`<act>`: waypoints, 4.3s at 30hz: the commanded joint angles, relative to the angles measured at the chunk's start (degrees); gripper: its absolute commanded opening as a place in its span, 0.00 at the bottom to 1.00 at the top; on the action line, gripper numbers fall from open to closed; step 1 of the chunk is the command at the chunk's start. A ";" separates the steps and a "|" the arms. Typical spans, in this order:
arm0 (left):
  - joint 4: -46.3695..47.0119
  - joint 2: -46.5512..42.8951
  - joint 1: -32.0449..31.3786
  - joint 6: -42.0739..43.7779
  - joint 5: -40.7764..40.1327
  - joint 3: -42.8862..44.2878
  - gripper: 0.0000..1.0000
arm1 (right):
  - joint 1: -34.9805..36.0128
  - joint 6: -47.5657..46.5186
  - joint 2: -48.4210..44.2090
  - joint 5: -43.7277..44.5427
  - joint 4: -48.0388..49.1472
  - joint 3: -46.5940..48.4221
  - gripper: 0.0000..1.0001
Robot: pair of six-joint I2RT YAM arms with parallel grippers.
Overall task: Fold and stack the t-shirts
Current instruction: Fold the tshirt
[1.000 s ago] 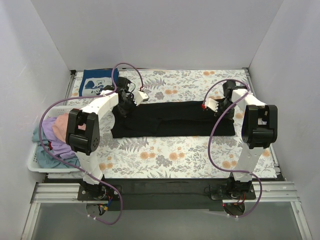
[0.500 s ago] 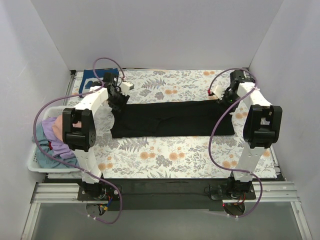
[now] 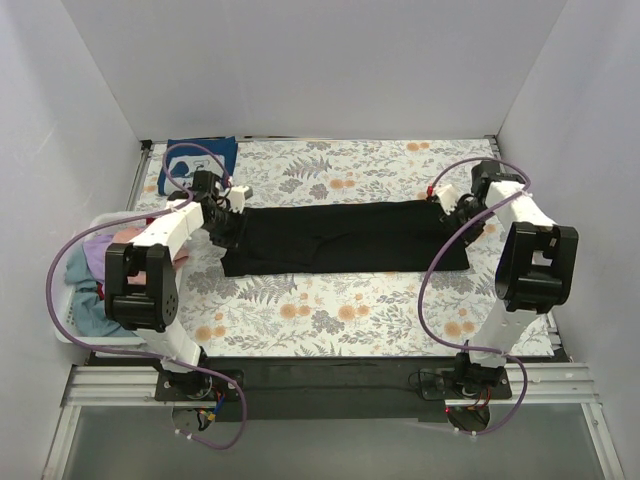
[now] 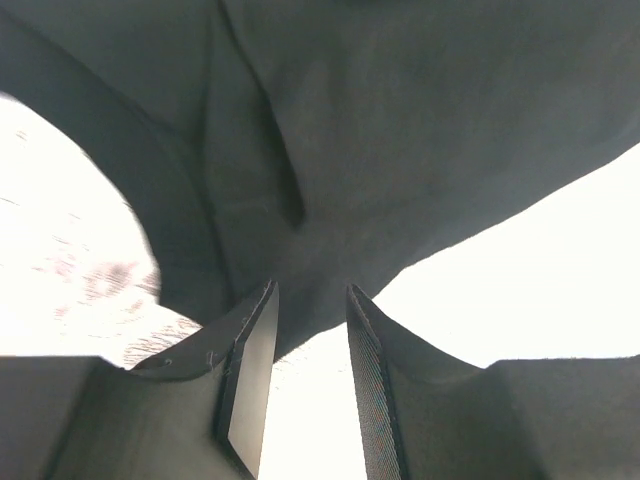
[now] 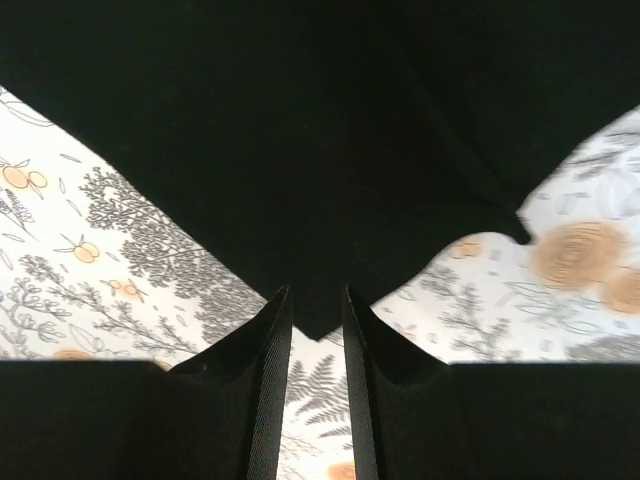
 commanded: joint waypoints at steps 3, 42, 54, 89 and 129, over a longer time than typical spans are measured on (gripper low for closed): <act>4.21 -2.02 0.16 -3.26 0.50 -6.99 0.32 | -0.04 5.38 1.71 -2.23 3.96 -5.98 0.32; 10.89 -9.06 0.25 -16.52 15.09 -12.80 0.53 | 24.72 42.98 -8.83 -32.29 28.36 -10.55 0.68; 15.02 -3.87 0.07 -17.85 13.32 -14.82 0.53 | 35.82 65.41 2.59 -29.83 45.19 -13.11 0.74; 16.17 -0.27 -0.81 -18.82 17.19 -11.14 0.14 | 37.76 72.36 9.98 -32.20 50.38 -7.67 0.02; 22.05 10.28 -0.81 -25.85 13.14 -4.89 0.02 | 32.05 63.48 15.88 -22.71 49.77 -1.78 0.01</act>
